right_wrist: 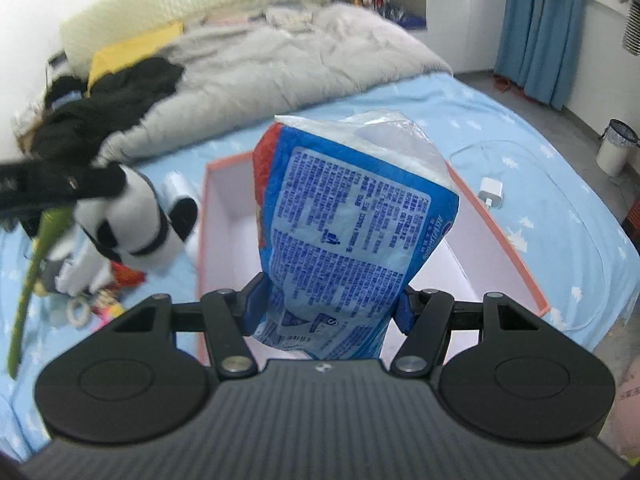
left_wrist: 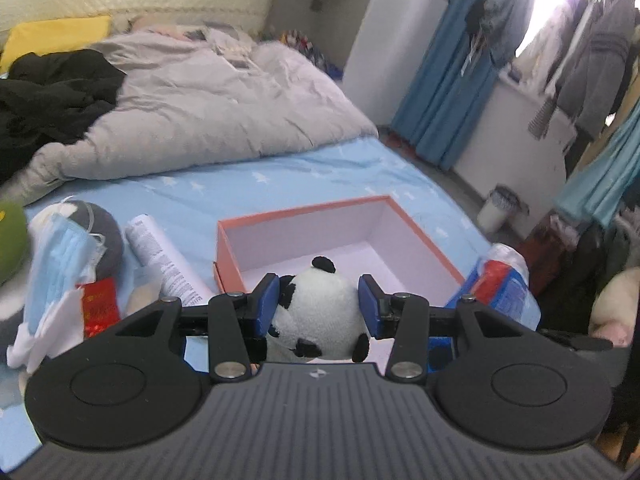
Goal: Organize soft objects
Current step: 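Carry panda plush with left tool while right tool carries snack bag to pink box, then open both tools to drop the panda and snack bag into the box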
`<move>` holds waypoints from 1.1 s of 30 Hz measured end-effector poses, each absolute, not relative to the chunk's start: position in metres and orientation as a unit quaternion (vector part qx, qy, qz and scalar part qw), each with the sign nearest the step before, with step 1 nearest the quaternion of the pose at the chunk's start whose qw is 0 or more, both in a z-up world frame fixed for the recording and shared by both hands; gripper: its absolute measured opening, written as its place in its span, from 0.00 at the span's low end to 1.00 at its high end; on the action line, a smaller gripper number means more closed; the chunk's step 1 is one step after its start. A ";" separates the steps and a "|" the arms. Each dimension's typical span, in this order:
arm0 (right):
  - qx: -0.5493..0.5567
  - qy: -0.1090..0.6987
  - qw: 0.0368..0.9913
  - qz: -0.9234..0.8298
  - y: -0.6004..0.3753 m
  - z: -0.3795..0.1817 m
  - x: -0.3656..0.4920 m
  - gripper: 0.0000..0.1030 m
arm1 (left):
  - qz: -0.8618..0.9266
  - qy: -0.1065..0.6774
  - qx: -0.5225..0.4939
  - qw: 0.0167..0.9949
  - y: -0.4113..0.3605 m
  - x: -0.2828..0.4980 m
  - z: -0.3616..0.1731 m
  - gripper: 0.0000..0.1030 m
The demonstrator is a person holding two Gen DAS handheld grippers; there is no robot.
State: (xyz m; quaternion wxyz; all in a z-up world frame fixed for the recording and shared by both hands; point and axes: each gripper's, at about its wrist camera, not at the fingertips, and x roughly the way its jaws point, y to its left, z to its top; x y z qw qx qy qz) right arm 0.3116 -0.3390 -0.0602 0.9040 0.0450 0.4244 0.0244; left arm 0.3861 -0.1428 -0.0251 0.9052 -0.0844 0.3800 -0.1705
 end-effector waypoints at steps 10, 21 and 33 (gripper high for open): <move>0.047 0.492 0.869 0.039 -0.356 -0.087 0.350 0.63 | -0.189 0.443 -0.077 0.873 -0.180 0.432 -0.052 0.48; 0.030 0.494 0.868 0.024 -0.360 -0.091 0.345 0.89 | -0.192 0.462 -0.087 0.862 -0.173 0.435 -0.062 0.61; 0.054 0.448 0.892 0.025 -0.358 -0.075 0.310 0.89 | -0.204 0.408 -0.061 0.888 -0.152 0.384 -0.040 0.61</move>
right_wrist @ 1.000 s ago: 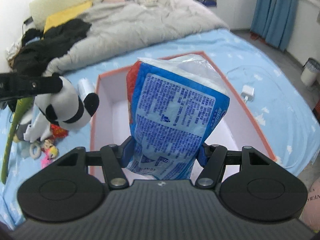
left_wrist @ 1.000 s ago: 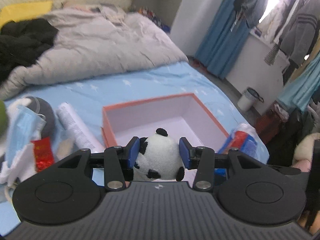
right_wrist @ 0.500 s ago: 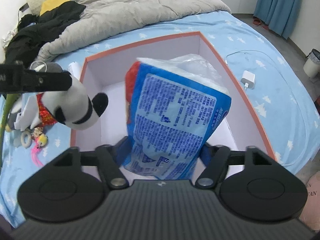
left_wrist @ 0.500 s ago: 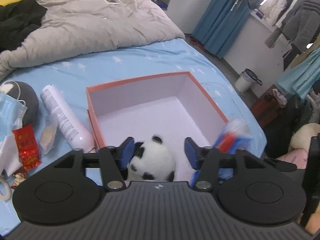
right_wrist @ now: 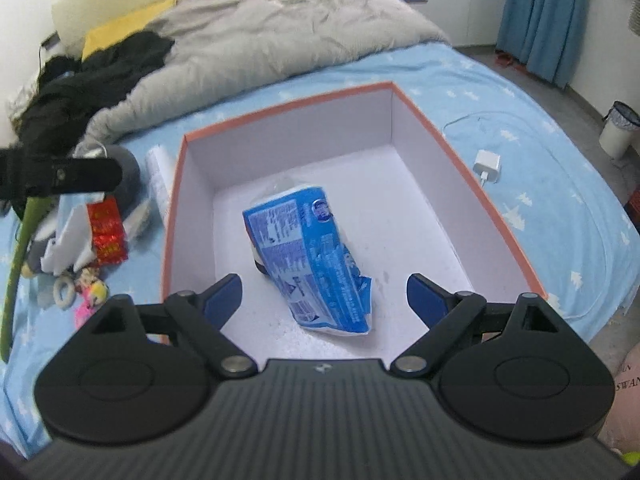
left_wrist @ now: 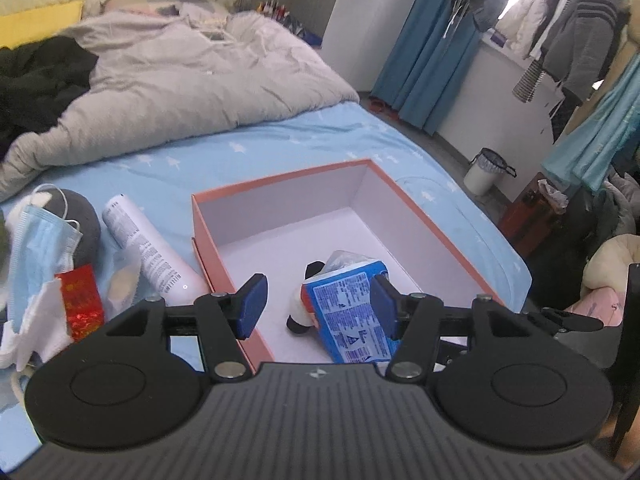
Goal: Organize soft objects
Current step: 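Open both tools to drop the panda and snack bag into the box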
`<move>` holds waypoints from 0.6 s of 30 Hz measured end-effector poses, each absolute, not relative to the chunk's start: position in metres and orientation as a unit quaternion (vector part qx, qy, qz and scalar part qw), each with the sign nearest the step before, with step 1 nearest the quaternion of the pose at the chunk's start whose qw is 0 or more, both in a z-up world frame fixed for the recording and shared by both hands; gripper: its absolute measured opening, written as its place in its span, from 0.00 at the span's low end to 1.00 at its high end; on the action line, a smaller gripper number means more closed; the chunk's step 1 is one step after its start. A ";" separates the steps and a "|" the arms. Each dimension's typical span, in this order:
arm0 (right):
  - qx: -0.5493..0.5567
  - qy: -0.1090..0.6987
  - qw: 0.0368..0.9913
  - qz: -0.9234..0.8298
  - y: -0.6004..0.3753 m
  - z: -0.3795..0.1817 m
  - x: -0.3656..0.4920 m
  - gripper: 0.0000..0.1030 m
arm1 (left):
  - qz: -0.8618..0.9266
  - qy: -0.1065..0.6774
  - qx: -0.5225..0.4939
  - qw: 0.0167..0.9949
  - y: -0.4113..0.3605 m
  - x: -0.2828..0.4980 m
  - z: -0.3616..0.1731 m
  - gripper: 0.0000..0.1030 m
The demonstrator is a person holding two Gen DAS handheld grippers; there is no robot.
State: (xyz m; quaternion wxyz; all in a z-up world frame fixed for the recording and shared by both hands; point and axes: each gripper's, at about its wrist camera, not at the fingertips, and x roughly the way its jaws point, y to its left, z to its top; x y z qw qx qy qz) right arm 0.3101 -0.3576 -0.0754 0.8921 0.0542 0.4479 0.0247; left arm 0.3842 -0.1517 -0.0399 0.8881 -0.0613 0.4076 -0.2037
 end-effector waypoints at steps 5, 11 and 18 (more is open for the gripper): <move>0.065 0.421 0.904 0.027 -0.353 -0.068 0.286 0.89 | -0.206 0.381 -0.045 0.900 -0.143 0.346 -0.029 0.61; 0.069 0.381 0.921 0.036 -0.339 -0.054 0.249 0.89 | -0.197 0.357 -0.061 0.911 -0.121 0.297 -0.028 0.61; 0.064 0.343 0.935 0.055 -0.320 -0.044 0.202 0.89 | -0.189 0.331 -0.061 0.923 -0.101 0.246 -0.021 0.61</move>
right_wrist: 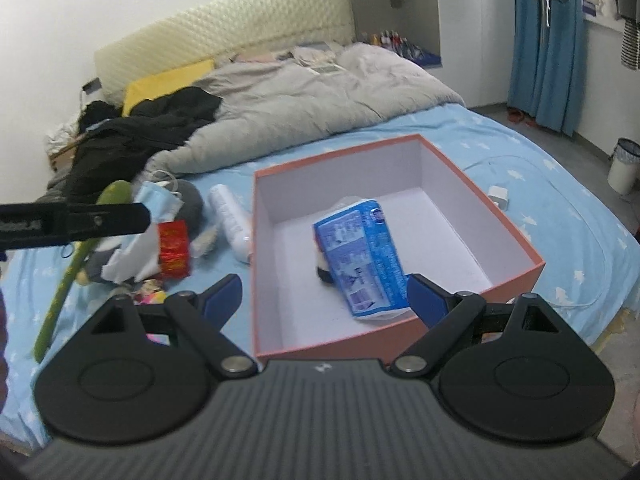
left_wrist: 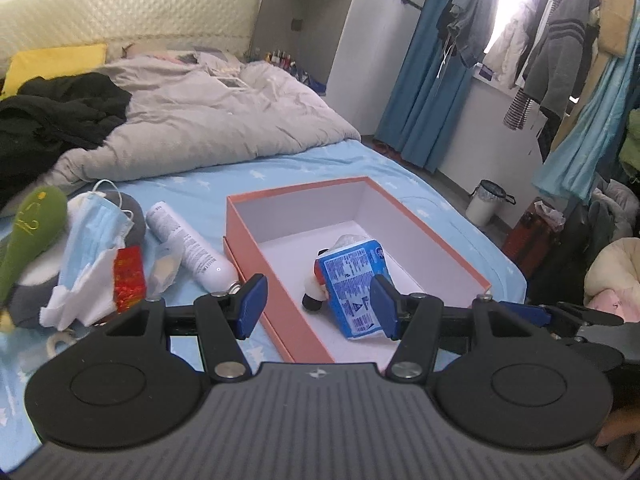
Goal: Organize soft objects
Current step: 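Open both tools to drop the panda and snack bag into the box, then withdraw both tools from the box back toward the remaining items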
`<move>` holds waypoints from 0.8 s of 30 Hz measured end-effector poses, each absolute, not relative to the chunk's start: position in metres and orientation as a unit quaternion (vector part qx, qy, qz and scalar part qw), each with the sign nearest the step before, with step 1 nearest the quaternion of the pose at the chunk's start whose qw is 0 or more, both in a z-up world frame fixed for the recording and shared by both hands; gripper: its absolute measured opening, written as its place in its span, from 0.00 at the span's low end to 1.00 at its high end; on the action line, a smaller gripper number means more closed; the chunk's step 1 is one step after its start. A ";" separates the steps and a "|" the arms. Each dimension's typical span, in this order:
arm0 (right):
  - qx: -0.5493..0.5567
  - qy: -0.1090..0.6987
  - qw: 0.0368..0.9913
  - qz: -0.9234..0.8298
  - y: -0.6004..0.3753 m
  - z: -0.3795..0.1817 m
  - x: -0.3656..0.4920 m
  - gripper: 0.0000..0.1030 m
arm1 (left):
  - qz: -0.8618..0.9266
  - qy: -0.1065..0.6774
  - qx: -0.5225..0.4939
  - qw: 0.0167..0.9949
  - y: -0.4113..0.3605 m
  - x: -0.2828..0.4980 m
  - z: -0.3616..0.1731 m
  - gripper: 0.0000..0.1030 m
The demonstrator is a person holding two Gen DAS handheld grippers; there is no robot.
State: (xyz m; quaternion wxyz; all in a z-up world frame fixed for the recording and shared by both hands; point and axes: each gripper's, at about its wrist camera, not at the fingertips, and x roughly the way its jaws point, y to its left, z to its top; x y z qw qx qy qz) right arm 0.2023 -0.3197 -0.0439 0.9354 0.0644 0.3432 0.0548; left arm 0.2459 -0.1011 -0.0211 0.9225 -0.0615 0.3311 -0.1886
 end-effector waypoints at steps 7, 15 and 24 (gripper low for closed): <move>0.080 0.329 0.939 0.060 -0.311 -0.047 0.166 0.89 | -0.177 0.312 -0.060 0.931 -0.087 0.205 -0.027 0.61; 0.067 0.317 0.943 0.073 -0.298 -0.049 0.122 0.89 | -0.148 0.313 -0.056 0.936 -0.070 0.166 -0.043 0.61; 0.058 0.319 0.941 0.100 -0.279 -0.051 0.097 0.89 | -0.125 0.313 -0.095 0.937 -0.044 0.121 -0.046 0.61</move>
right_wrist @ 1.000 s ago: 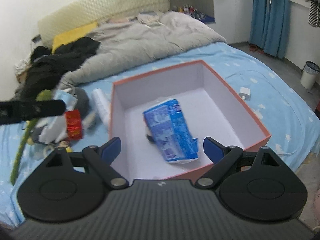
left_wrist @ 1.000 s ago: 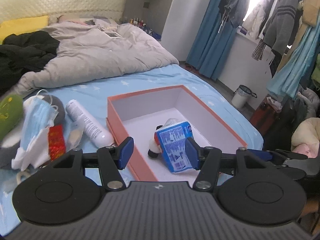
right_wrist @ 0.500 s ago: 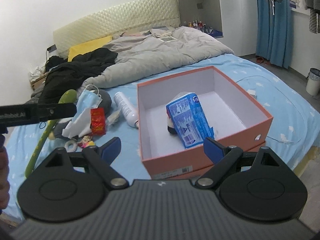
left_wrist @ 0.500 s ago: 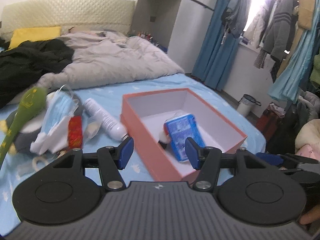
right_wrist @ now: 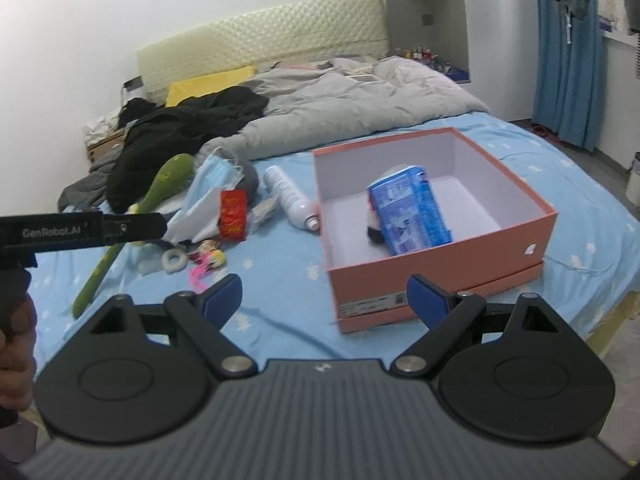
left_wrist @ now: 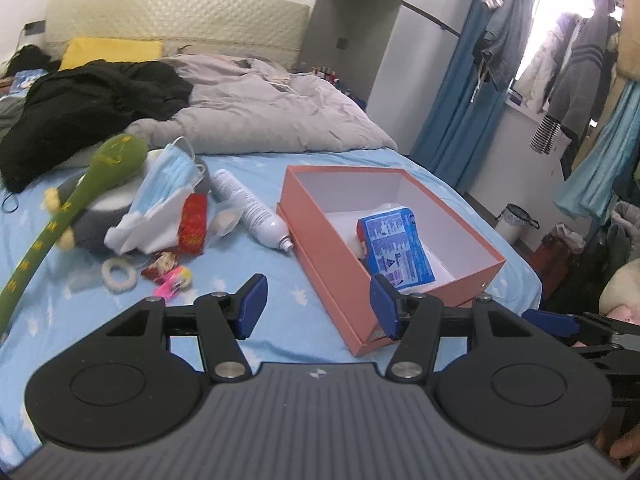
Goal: Organize soft objects
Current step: 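Withdraw both tools from the box back toward the remaining items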
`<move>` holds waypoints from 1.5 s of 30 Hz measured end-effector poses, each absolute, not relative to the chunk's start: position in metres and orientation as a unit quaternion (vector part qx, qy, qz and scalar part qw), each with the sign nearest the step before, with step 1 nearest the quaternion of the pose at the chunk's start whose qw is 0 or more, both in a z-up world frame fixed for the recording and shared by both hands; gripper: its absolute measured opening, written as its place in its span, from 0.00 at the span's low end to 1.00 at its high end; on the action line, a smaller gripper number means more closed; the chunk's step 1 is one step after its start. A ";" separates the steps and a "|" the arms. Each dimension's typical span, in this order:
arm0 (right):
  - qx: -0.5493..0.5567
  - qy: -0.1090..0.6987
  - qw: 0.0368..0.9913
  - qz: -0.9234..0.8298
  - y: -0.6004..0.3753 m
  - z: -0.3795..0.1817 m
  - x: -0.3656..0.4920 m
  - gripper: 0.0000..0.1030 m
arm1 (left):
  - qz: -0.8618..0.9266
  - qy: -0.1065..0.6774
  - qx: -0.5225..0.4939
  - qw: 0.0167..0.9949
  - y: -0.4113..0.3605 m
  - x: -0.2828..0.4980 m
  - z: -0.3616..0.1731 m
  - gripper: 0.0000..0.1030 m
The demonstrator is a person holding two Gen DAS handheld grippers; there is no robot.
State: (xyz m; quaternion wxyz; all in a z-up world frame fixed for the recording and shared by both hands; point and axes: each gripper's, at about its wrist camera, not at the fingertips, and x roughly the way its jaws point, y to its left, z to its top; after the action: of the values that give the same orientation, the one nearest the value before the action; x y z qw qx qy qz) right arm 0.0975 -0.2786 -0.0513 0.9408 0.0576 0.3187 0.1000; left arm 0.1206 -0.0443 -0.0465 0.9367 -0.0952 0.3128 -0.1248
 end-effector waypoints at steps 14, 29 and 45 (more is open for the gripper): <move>0.038 0.327 0.931 0.159 -0.238 -0.061 0.078 0.89 | -0.083 0.310 -0.113 0.940 -0.005 0.072 -0.044 0.64; 0.014 0.341 0.915 0.217 -0.186 -0.070 0.065 0.89 | -0.050 0.323 -0.136 0.935 0.035 0.036 -0.058 0.70; 0.014 0.378 0.902 0.207 -0.166 -0.096 0.122 0.89 | -0.029 0.359 -0.144 0.922 0.065 0.111 -0.090 0.70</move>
State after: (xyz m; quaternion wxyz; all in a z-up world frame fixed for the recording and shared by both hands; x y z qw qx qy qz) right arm 0.1220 -0.1665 -0.0957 0.9024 0.0144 0.3780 0.2065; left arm 0.1106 0.0651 -0.0901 0.9217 -0.1439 0.3590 -0.0290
